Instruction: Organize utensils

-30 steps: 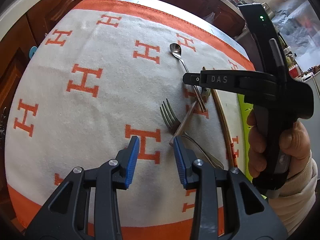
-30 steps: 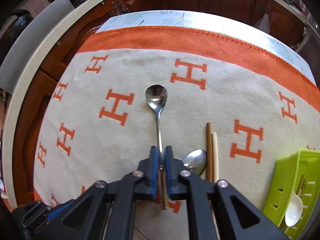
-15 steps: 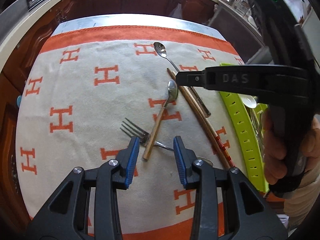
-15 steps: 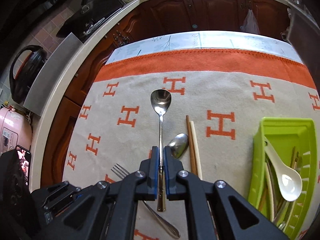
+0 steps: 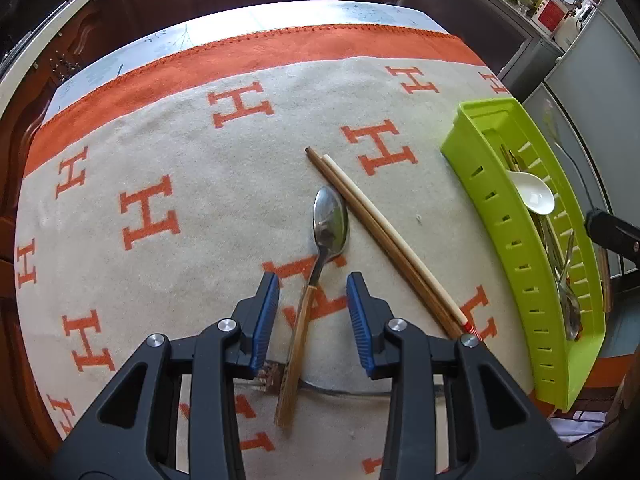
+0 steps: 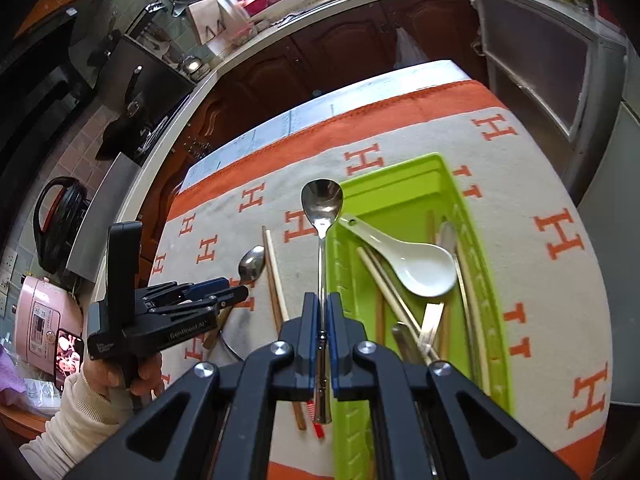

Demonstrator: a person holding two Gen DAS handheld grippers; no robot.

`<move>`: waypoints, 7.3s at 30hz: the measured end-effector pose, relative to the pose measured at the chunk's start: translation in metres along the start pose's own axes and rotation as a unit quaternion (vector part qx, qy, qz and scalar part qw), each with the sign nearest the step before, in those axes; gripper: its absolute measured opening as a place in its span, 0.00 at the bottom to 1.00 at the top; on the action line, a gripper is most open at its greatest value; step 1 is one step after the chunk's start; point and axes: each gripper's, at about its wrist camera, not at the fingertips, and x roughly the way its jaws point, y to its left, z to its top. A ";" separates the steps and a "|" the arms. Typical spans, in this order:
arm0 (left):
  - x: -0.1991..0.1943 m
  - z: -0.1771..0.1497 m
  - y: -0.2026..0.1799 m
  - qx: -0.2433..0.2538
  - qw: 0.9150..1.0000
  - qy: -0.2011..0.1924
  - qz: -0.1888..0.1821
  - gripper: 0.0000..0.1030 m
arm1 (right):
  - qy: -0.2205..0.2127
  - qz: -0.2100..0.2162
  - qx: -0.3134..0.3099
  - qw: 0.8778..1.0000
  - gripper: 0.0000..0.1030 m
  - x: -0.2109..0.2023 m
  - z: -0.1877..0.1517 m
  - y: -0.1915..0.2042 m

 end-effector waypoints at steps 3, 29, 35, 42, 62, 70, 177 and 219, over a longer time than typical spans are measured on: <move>0.008 0.008 -0.004 0.001 1.000 -0.001 0.000 0.31 | -0.009 -0.011 0.016 1.000 0.04 -0.010 -0.006 -0.019; -0.021 -0.007 -0.027 -0.049 0.997 -0.053 -0.029 0.00 | 0.013 -0.004 0.046 0.999 0.06 -0.009 -0.030 -0.050; -0.060 -0.018 -0.047 -0.073 0.993 -0.060 -0.072 0.00 | 0.000 -0.004 0.055 0.998 0.06 -0.018 -0.031 -0.051; -0.087 -0.012 -0.098 -0.076 0.990 -0.066 -0.100 0.00 | -0.014 -0.016 0.074 0.997 0.06 -0.030 -0.033 -0.061; -0.032 0.010 -0.159 -0.006 0.998 -0.045 -0.043 0.07 | -0.013 -0.014 0.054 0.998 0.06 -0.034 -0.035 -0.056; -0.074 -0.028 -0.136 -0.005 0.998 -0.064 -0.009 0.31 | 0.004 -0.005 0.025 1.000 0.06 -0.025 -0.040 -0.033; -0.056 -0.093 -0.031 -0.134 0.989 -0.014 0.058 0.41 | 0.050 -0.050 -0.091 0.993 0.06 0.009 -0.036 0.029; 0.004 -0.037 -0.061 -0.139 0.990 0.008 0.029 0.47 | 0.040 -0.081 -0.031 0.995 0.08 -0.007 -0.049 -0.019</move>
